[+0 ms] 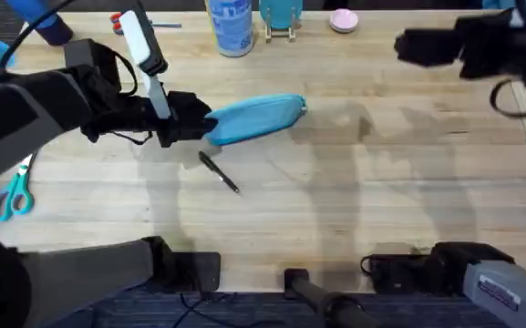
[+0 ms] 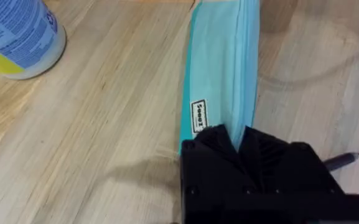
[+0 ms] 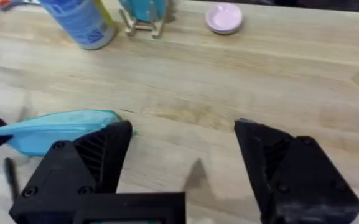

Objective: Unzip the bag, pick up the pens from the table one at a time and place them inside, then zip the bag closed.

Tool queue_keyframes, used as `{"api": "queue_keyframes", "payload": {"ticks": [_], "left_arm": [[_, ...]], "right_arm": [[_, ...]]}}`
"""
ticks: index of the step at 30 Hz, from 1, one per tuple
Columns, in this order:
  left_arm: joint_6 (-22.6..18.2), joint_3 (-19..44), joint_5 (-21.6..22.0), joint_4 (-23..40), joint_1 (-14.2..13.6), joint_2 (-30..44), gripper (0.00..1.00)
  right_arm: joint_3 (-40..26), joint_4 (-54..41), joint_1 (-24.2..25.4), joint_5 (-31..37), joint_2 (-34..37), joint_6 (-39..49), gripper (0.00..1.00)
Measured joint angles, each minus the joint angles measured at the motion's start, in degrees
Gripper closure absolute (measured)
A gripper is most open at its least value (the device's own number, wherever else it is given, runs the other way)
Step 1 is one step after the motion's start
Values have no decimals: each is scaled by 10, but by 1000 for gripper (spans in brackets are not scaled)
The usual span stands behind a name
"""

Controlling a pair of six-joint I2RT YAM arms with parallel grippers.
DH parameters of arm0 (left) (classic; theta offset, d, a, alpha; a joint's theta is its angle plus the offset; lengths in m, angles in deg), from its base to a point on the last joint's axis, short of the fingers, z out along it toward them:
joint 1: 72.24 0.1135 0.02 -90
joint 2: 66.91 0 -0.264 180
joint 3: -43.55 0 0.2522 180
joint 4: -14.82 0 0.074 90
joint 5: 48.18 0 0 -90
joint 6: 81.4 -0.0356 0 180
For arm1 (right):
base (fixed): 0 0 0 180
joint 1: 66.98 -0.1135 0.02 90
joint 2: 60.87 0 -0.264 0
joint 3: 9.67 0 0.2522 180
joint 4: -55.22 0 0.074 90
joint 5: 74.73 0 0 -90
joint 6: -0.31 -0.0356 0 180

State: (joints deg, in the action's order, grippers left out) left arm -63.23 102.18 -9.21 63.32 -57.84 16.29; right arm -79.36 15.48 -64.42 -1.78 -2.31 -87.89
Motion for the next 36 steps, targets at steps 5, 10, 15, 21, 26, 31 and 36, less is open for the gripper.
{"api": "queue_keyframes", "payload": {"ticks": [5, 10, 15, 21, 26, 31, 36], "left_arm": [[0, 0, 0, 0, 0, 0, 957], [0, 0, 0, 0, 0, 0, 957], [0, 0, 0, 0, 0, 0, 958], [0, 0, 0, 0, 0, 0, 958], [0, 0, 0, 0, 0, 0, 958], [0, 0, 0, 0, 0, 0, 958], [0, 0, 0, 0, 0, 0, 958]], "right_arm": [[-74, -6, 4, -55, 86, 34, 6], [-157, -53, 4, -89, 165, 102, 6], [-193, -100, 4, -94, 211, 205, 6], [-193, -104, 4, -47, 228, 303, 6], [-194, -104, 5, -38, 228, 332, 6], [-195, -104, 36, -100, 240, 354, 6], [-195, -102, 108, -233, 287, 360, 6]]}}
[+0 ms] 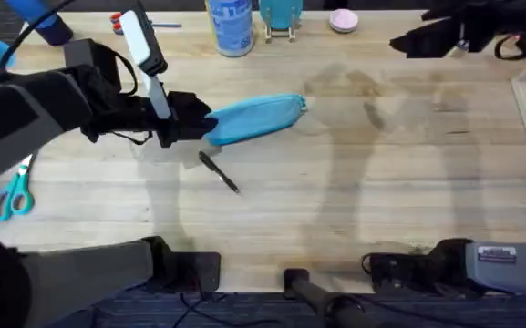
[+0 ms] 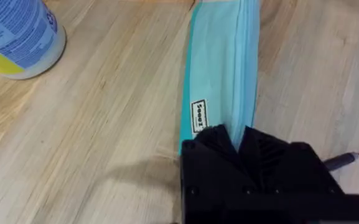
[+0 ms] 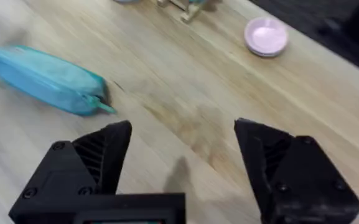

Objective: Unzip the bag, pick up the pens from the table one at a time and place them inside, then zip the bag closed.

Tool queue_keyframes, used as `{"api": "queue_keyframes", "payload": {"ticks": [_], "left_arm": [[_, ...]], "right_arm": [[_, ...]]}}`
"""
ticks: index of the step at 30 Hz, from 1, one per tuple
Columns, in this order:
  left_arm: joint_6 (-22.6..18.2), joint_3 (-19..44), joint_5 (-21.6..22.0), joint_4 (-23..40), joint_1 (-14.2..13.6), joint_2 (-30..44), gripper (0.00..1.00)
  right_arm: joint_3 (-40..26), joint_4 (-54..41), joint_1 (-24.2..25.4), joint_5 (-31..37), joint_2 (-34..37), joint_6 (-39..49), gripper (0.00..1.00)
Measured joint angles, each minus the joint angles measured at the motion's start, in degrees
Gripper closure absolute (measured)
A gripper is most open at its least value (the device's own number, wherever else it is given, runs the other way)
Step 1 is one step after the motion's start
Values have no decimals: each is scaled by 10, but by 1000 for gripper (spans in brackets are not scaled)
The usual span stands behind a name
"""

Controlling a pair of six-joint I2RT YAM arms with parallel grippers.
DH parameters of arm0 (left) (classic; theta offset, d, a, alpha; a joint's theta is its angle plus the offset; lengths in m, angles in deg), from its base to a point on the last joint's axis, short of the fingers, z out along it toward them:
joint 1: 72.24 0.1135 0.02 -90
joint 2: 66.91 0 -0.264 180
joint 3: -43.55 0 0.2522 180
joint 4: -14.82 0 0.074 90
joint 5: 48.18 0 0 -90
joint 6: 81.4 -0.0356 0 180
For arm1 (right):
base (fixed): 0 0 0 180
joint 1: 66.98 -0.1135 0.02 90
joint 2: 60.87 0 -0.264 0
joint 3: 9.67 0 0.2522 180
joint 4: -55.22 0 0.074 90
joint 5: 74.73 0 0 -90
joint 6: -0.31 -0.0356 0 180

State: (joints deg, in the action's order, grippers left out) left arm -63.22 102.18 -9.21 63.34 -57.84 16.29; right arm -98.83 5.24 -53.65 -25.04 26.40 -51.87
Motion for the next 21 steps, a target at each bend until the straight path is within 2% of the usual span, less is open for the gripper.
{"api": "queue_keyframes", "payload": {"ticks": [4, 9, 15, 21], "left_arm": [[0, 0, 0, 0, 0, 0, 958], [0, 0, 0, 0, 0, 0, 959], [0, 0, 0, 0, 0, 0, 958], [0, 0, 0, 0, 0, 0, 958]], "right_arm": [[0, 0, 46, -119, 51, 19, 6], [0, -6, 52, -225, 103, 76, 6], [0, -12, 44, -298, 146, 145, 6], [-1, -43, 24, -338, 156, 233, 6]]}}
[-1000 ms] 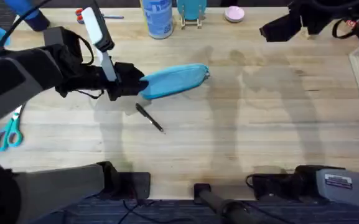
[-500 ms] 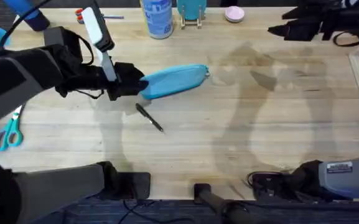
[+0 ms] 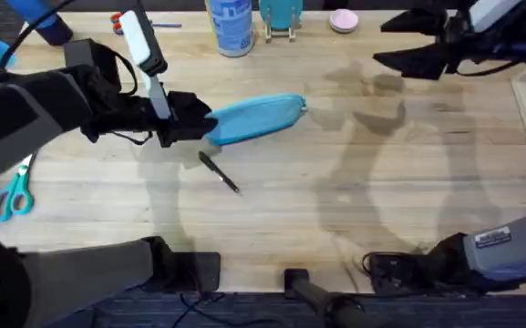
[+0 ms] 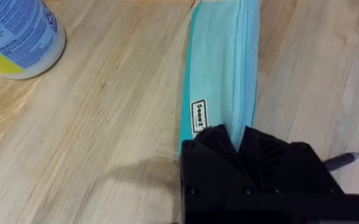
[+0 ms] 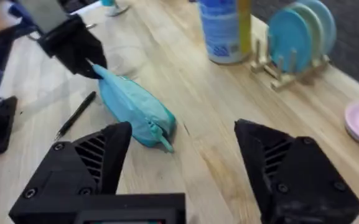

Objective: Unzip the bag, pick up the pens from the table one at a time and place them inside, then zip the bag closed.

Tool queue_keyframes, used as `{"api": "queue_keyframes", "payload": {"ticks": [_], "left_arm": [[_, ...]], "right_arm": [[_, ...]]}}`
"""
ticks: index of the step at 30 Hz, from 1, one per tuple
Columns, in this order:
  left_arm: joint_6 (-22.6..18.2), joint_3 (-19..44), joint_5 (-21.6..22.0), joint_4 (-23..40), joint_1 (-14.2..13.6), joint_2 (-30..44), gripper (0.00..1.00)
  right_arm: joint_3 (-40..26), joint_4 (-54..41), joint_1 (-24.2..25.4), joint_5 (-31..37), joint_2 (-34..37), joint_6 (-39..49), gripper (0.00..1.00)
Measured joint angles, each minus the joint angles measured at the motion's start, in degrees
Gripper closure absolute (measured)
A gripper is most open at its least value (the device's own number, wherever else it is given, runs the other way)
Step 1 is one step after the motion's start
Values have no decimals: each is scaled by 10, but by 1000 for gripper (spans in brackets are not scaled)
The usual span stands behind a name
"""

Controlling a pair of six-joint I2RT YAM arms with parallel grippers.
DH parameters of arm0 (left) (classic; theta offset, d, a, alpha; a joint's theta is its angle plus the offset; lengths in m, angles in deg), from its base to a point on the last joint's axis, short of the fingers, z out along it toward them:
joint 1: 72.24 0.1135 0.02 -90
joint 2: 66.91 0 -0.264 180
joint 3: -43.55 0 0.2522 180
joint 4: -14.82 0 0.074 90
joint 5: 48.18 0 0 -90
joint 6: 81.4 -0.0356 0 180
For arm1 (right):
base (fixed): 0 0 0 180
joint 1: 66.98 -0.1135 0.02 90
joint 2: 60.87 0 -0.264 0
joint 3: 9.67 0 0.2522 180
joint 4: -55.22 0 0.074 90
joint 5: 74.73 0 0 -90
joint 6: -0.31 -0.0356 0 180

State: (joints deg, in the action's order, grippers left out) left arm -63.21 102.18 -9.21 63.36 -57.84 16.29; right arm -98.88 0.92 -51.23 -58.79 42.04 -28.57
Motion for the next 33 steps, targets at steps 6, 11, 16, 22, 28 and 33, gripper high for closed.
{"api": "queue_keyframes", "payload": {"ticks": [6, 11, 16, 22, 28, 33], "left_arm": [[0, 0, 0, 0, 0, 0, 958], [0, 0, 0, 0, 0, 0, 958], [0, 0, 0, 0, 0, 0, 958], [0, 0, 0, 1, 0, 0, 959], [0, 0, 0, 1, 0, 0, 958], [0, 0, 0, 1, 0, 0, 958]], "right_arm": [[-1, -40, -27, 5, 0, 99, 6], [-1, -43, -55, 59, 0, 158, 6], [-1, -44, -88, 126, 0, 194, 7], [-1, -45, -102, 173, 0, 217, 6], [-1, -45, -102, 185, 0, 221, 6], [-1, -45, -102, 188, 0, 225, 6]]}}
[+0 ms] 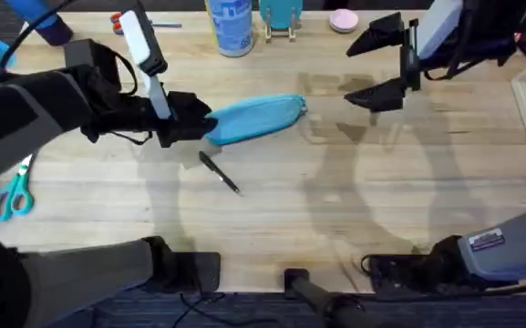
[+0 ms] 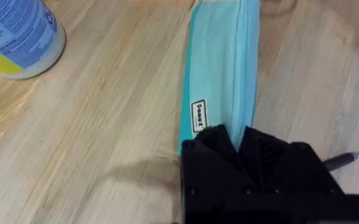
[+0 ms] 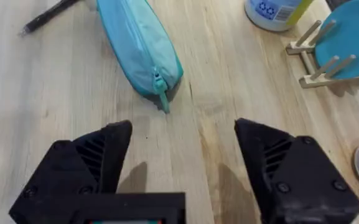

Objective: Unzip the bag, pick up the pens from the table one at a time and place them inside, then zip the bag closed.

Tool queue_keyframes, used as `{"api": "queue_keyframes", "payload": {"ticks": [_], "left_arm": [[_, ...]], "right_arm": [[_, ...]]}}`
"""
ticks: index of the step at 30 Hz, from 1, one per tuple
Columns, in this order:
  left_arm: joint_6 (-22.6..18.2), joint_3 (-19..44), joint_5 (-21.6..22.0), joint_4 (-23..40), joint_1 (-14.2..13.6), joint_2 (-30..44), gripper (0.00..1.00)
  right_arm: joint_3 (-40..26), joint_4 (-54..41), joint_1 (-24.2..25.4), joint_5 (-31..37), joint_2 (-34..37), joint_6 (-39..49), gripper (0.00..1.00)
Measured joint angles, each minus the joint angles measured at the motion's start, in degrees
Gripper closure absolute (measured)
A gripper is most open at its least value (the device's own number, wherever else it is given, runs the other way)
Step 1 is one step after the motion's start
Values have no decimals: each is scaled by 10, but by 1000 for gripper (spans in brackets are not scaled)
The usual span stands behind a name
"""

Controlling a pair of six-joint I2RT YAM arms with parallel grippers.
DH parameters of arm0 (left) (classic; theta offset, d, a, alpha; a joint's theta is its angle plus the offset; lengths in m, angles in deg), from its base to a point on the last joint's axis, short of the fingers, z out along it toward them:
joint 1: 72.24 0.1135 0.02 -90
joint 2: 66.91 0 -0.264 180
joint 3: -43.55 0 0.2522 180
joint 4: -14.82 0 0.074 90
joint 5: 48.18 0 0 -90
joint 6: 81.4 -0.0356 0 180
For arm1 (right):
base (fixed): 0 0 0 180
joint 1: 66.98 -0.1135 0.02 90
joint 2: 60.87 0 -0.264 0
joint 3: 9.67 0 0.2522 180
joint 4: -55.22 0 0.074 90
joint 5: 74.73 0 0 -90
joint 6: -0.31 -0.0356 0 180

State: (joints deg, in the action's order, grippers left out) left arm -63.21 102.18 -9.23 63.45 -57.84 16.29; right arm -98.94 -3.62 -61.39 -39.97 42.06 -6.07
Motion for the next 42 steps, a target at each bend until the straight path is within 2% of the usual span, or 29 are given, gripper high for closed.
{"api": "queue_keyframes", "payload": {"ticks": [27, 37, 42], "left_arm": [[0, 0, 0, 0, 0, 0, 959], [0, 0, 0, 0, 0, 0, 958], [0, 0, 0, 0, 0, 0, 958]], "right_arm": [[0, -1, -5, 1, 0, 2, 6], [0, 0, -85, 100, 1, 3, 5], [-1, 15, -124, 140, 35, -7, 5]]}}
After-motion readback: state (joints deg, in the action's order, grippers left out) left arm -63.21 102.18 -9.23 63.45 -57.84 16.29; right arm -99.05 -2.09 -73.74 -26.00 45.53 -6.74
